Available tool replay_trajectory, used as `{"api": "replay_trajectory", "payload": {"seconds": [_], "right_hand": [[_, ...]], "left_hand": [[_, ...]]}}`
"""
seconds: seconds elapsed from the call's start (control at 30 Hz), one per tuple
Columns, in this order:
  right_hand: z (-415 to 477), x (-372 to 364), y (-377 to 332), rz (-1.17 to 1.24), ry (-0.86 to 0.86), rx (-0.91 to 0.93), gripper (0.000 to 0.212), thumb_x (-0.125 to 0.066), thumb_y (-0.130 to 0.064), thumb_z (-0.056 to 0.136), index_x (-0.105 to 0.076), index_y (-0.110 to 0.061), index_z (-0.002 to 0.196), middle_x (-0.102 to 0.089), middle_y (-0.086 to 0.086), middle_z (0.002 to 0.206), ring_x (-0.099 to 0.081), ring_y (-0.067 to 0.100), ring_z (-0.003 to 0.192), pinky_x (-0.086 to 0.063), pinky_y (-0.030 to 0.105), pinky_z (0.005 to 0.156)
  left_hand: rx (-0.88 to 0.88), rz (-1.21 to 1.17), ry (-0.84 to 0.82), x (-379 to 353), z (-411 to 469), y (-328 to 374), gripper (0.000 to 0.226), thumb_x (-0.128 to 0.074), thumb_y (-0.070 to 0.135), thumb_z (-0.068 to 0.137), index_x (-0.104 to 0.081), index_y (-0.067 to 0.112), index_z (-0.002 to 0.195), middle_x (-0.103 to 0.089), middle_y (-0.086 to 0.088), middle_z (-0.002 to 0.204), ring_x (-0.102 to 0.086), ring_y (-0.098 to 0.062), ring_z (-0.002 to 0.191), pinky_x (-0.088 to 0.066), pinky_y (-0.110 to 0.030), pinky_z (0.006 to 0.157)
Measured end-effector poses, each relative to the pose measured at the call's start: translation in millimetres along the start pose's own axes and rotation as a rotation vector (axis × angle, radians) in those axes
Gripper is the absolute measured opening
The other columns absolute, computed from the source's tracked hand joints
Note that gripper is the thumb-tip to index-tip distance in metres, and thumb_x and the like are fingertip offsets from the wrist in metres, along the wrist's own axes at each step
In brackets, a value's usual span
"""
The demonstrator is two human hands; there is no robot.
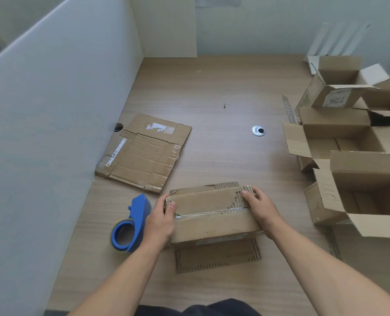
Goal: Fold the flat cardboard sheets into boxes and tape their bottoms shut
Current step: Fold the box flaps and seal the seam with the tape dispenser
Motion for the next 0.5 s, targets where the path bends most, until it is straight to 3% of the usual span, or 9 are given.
{"api": "replay_trajectory", "payload": {"seconds": [0.13,0.2,0.3,0.43,0.5], "right_hand": [[-4,0,-1,0.029,0.005,0.007,0.048,-0.066,-0.055,0.080,-0.068,-0.021,0.113,-0.072,-0.004,0.108,-0.067,0.017,0.104,-0.053,0.034,0.087],[-5,-2,-5,0.103,-0.035,-0.033,0.029,-0.064,-0.035,0.093,-0.064,-0.017,0.115,-0.071,0.001,0.108,-0.067,0.019,0.100,-0.050,0.030,0.075],[-3,-4,-15,0.137,-0.104,-0.095,0.020,-0.055,-0.026,0.097,-0.053,-0.016,0.115,-0.062,0.003,0.104,-0.060,0.016,0.086,-0.045,0.029,0.065],[-2,-4,-22,0.054,-0.147,-0.063,0.017,-0.054,-0.034,0.088,-0.056,-0.018,0.095,-0.061,0.009,0.101,-0.057,0.018,0.088,-0.043,0.033,0.073],[-4,-2,-20,0.114,-0.160,-0.062,0.015,-0.056,-0.029,0.092,-0.059,-0.015,0.096,-0.064,0.009,0.100,-0.061,0.018,0.088,-0.046,0.033,0.072]], "left_hand": [[-0.009,-0.030,-0.023,2,-5,-5,0.052,-0.050,0.036,0.102,-0.036,0.032,0.151,-0.055,0.000,0.141,-0.049,-0.020,0.130,-0.040,-0.036,0.107],[-0.011,-0.036,-0.043,3,-6,-5,0.052,-0.051,0.035,0.102,-0.036,0.032,0.151,-0.055,0.002,0.138,-0.050,-0.018,0.127,-0.040,-0.035,0.105],[-0.023,-0.007,-0.069,5,-5,-1,0.048,-0.049,0.032,0.103,-0.037,0.030,0.150,-0.058,0.004,0.127,-0.053,-0.018,0.120,-0.041,-0.031,0.095],[-0.040,0.052,-0.072,5,-4,0,0.046,-0.046,0.031,0.104,-0.037,0.028,0.149,-0.061,0.000,0.125,-0.054,-0.020,0.114,-0.040,-0.030,0.089],[-0.059,0.058,-0.070,6,-5,0,0.046,-0.046,0.031,0.104,-0.037,0.026,0.149,-0.061,0.002,0.120,-0.054,-0.018,0.110,-0.039,-0.030,0.088]]}}
Point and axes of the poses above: each hand's wrist, its own z-axis towards the middle knuckle, its own x-axis out of the back of the hand, y = z × x, the point moved 2 cm from there along z, towards the middle knuckle
